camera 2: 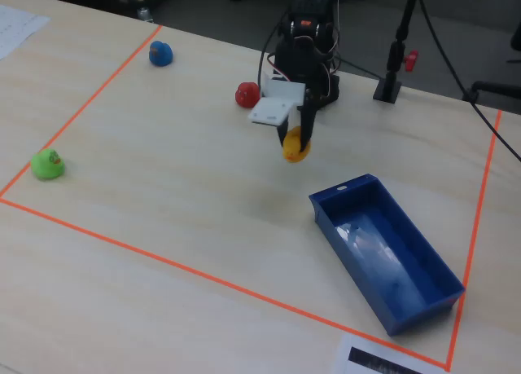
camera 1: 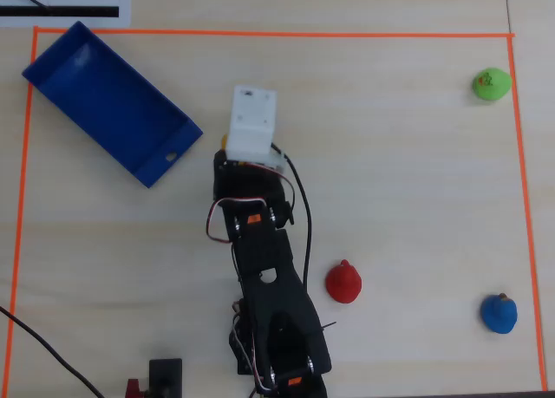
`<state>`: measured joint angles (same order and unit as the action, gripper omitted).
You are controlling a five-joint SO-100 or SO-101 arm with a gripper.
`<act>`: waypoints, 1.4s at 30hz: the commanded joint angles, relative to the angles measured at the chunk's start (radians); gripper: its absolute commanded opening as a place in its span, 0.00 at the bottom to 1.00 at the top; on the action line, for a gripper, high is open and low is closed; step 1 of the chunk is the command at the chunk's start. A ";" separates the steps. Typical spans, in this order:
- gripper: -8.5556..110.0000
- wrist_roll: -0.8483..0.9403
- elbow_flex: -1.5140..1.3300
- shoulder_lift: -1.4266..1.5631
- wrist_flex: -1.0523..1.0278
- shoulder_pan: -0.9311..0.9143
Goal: Grasp yellow duck and put it into box.
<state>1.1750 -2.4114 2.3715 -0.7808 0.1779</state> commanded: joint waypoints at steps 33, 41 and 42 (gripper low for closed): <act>0.12 -0.031 1.207 -1.212 0.041 0.273; 0.20 -0.028 1.193 -1.203 0.069 0.250; 0.20 -0.026 1.195 -1.201 0.077 0.247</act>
<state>1.1428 -1.2594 1.1367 -0.7440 0.4418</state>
